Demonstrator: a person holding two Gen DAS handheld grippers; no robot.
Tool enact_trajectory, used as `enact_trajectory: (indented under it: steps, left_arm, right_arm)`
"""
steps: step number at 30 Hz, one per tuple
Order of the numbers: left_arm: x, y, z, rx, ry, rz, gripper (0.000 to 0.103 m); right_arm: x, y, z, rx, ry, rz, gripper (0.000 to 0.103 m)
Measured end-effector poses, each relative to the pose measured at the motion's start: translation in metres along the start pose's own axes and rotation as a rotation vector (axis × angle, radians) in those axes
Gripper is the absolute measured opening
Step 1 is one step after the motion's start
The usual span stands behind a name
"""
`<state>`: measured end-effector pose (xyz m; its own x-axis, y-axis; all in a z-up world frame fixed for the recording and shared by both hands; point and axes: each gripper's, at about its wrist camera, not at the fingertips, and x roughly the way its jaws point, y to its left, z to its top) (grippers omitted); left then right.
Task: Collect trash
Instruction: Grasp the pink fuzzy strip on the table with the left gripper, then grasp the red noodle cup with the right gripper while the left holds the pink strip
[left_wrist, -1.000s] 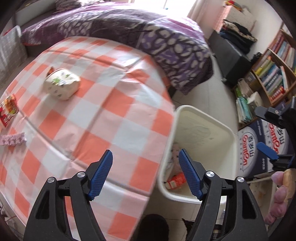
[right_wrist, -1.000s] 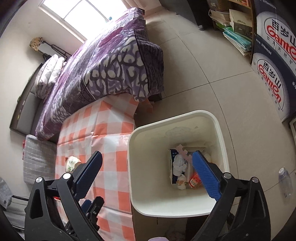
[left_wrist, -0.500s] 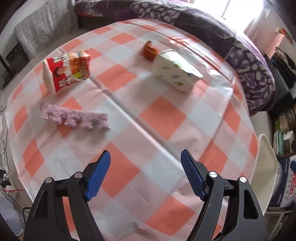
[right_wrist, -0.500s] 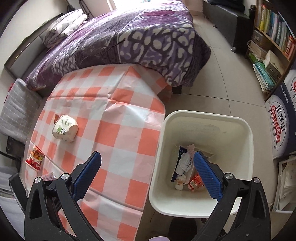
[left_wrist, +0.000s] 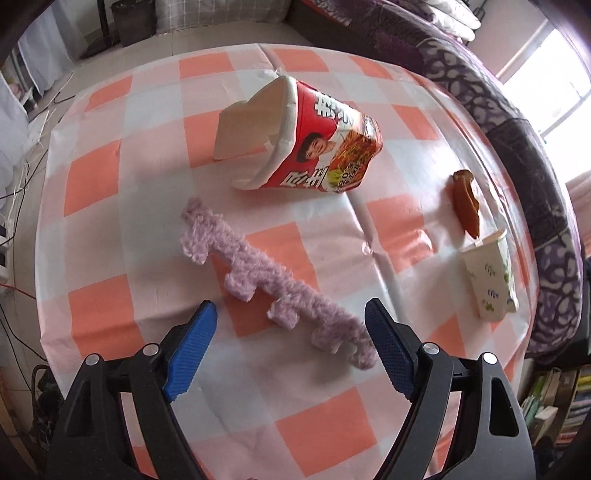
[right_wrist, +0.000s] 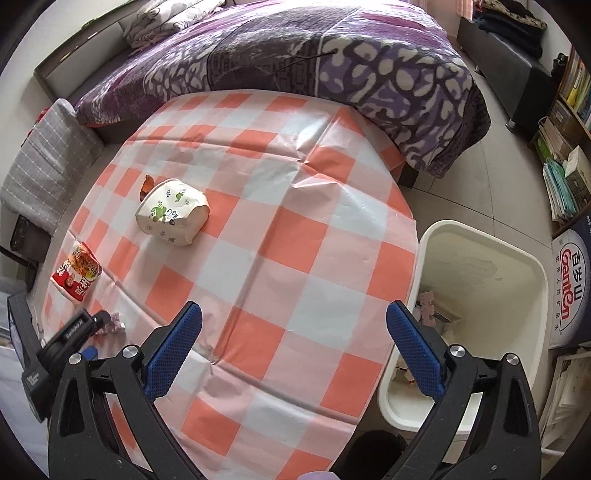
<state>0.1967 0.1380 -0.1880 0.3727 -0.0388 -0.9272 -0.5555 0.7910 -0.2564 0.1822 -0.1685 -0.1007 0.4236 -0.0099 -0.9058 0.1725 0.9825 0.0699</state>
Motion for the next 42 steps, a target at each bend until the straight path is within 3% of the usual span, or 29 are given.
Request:
enact_trajectory:
  steps: [3,7,10,13,18,21,25,30,37,42]
  left_arm:
    - [0.006,-0.011,0.006,-0.017,0.002,0.034,0.081]
    - [0.014,-0.026,0.003,0.086,-0.022,0.104,0.08]
    - [0.01,-0.026,-0.004,0.167,-0.086,0.105,0.064]
    - [0.003,-0.013,-0.015,0.251,-0.131,0.071,0.041]
    - [-0.01,0.028,-0.027,0.345,-0.111,-0.033,0.029]
    - [-0.017,0.051,-0.025,0.361,-0.099,-0.074,0.028]
    - [-0.024,0.077,-0.02,0.34,-0.116,-0.086,0.028]
    - [-0.035,0.104,-0.003,0.291,-0.161,-0.118,0.028]
    - [-0.054,0.14,0.015,0.233,-0.233,-0.16,0.028]
    - [-0.058,0.16,0.022,0.22,-0.264,-0.17,0.028]
  right_arm:
    - [0.003,0.005,0.0,-0.014,0.005,0.003,0.096]
    - [0.008,0.01,0.0,-0.025,0.015,0.003,0.096]
    - [0.01,0.015,-0.001,-0.039,0.021,0.004,0.096]
    - [0.012,0.021,-0.003,-0.058,0.027,0.001,0.096]
    - [0.02,0.036,-0.011,-0.112,0.037,-0.029,0.096]
    - [0.026,0.043,-0.018,-0.103,0.053,0.007,0.096]
    - [0.03,0.06,-0.026,-0.069,0.072,0.14,0.096]
    - [0.039,0.11,-0.013,0.081,0.128,0.274,0.096]
    - [0.059,0.232,0.021,0.021,0.179,0.292,0.096]
    - [0.09,0.267,0.026,0.064,0.234,0.278,0.096]
